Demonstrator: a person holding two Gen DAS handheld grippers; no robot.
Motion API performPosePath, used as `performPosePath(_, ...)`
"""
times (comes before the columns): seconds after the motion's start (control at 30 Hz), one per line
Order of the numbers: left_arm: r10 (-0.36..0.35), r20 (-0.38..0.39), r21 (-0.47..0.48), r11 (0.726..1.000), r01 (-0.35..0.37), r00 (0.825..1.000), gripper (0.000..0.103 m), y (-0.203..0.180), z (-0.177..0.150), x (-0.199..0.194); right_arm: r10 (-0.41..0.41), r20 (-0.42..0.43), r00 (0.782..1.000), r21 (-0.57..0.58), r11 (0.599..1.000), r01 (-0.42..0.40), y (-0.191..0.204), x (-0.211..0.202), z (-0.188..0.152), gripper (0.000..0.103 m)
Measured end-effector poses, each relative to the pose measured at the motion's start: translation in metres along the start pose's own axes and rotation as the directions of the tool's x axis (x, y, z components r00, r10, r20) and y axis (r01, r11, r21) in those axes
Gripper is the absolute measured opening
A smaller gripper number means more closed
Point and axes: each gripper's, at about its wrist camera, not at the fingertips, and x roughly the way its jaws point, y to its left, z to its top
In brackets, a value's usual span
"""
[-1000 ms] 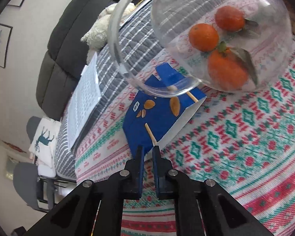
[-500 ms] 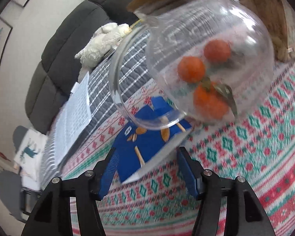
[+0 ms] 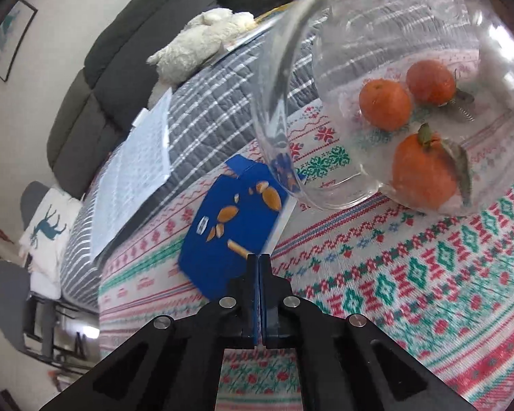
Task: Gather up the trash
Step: 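Hold the yellow bag with the left tool while the right tool grasps the blue cookie box, then carry the yellow bag toward the bin with the left tool while the right tool lifts the blue box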
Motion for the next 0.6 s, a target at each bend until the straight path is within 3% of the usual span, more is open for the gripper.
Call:
performPosePath(0.1, -0.007, 0.018, -0.004, 1.0, 0.007, 1.0, 0.004, 0.003, -0.001, -0.01, -0.019, -0.013, 1.0, -0.045, 0.999, 0.019, 0.006, -0.017, -0.004, 0.001)
performPosePath(0.17, -0.005, 0.033, -0.009, 1.0, 0.006, 0.999, 0.004, 0.007, 0.0, -0.017, -0.098, -0.011, 0.995, -0.125, 0.988, 0.096, 0.017, -0.023, -0.01, 0.006)
performPosePath(0.23, 0.004, 0.051, -0.019, 1.0, -0.003, 0.999, 0.004, 0.013, 0.001, -0.023, -0.162, 0.0, 0.987, -0.197, 0.967, 0.158, 0.032, -0.025, -0.013, 0.021)
performPosePath(0.3, 0.011, 0.059, -0.034, 0.999, -0.009, 0.998, 0.004, 0.021, 0.002, -0.026, -0.197, 0.01, 0.98, -0.249, 0.949, 0.193, 0.045, -0.023, -0.017, 0.059)
performPosePath(0.33, 0.011, 0.061, -0.045, 0.999, -0.008, 0.998, 0.004, 0.026, 0.003, -0.027, -0.206, 0.026, 0.978, -0.271, 0.94, 0.206, 0.053, -0.023, -0.019, 0.065)
performPosePath(0.4, 0.015, 0.062, -0.058, 0.998, -0.011, 0.998, 0.004, 0.035, 0.004, -0.027, -0.235, 0.06, 0.97, -0.345, 0.907, 0.241, 0.074, -0.017, -0.025, 0.066)
performPosePath(0.47, 0.02, 0.061, -0.066, 0.998, -0.016, 0.998, 0.004, 0.04, 0.004, -0.027, -0.298, 0.083, 0.951, -0.46, 0.835, 0.302, 0.103, 0.004, -0.03, 0.067)
performPosePath(0.53, 0.024, 0.056, -0.076, 0.997, -0.02, 0.998, 0.004, 0.046, 0.004, -0.025, -0.365, 0.098, 0.926, -0.532, 0.767, 0.358, 0.118, 0.022, -0.034, 0.075)
performPosePath(0.6, 0.028, 0.053, -0.083, 0.996, -0.024, 0.998, 0.004, 0.051, 0.005, -0.023, -0.451, 0.123, 0.884, -0.604, 0.673, 0.427, 0.13, 0.05, -0.041, 0.076)
